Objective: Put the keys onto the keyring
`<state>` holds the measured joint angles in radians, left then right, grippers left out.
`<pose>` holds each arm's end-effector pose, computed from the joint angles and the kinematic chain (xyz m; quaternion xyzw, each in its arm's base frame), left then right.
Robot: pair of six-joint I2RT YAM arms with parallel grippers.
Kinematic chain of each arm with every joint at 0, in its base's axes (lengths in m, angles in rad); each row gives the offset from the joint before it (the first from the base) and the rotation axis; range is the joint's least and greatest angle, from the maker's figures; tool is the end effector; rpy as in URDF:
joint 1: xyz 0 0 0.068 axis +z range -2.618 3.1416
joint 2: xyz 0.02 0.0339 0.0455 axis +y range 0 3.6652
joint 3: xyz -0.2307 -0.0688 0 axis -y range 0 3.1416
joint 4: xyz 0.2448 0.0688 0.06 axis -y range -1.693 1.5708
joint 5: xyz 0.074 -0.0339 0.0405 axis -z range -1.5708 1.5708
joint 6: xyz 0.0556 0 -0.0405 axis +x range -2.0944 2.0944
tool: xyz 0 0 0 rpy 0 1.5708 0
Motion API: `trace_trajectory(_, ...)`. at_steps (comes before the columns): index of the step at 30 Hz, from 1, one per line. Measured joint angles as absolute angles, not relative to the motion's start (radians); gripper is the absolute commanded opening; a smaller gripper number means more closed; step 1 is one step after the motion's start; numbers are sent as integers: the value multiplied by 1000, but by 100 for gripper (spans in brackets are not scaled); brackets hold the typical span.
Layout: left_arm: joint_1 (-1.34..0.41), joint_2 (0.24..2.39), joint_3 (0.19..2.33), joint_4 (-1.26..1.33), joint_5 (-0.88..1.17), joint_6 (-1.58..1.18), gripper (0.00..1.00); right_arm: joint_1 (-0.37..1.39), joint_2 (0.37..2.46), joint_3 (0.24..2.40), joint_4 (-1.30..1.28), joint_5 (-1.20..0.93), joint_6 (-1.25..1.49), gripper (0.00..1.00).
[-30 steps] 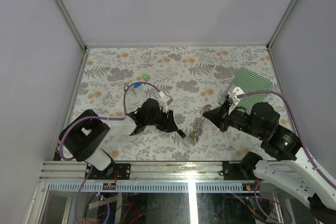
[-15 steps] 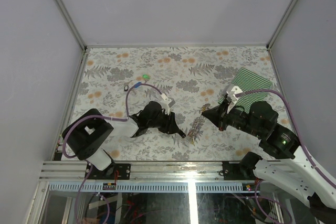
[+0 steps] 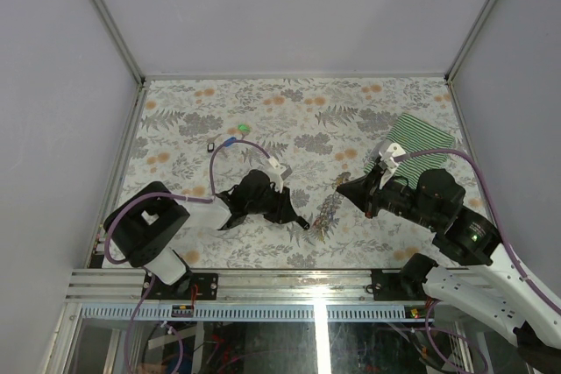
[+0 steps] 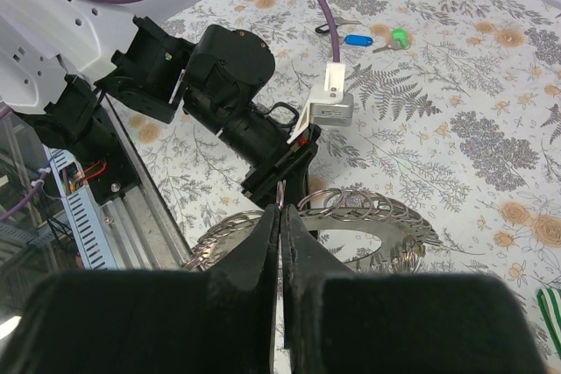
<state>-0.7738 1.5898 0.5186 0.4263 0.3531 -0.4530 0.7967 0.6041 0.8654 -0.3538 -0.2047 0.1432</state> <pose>0.1977 -0.2200 0.0822 0.2181 0.8570 -0.3816 0.2690 0.1171 0.1359 0.3539 -0.3012 0.6742 0.3708 0.5633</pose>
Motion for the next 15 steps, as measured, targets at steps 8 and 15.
trace_trajectory(8,-776,1590,511,435,360,-453,24,797,604,865,-353,-205,144,0)
trace_trajectory(15,-779,1590,500,450,375,-464,1,797,604,864,-353,-205,144,0)
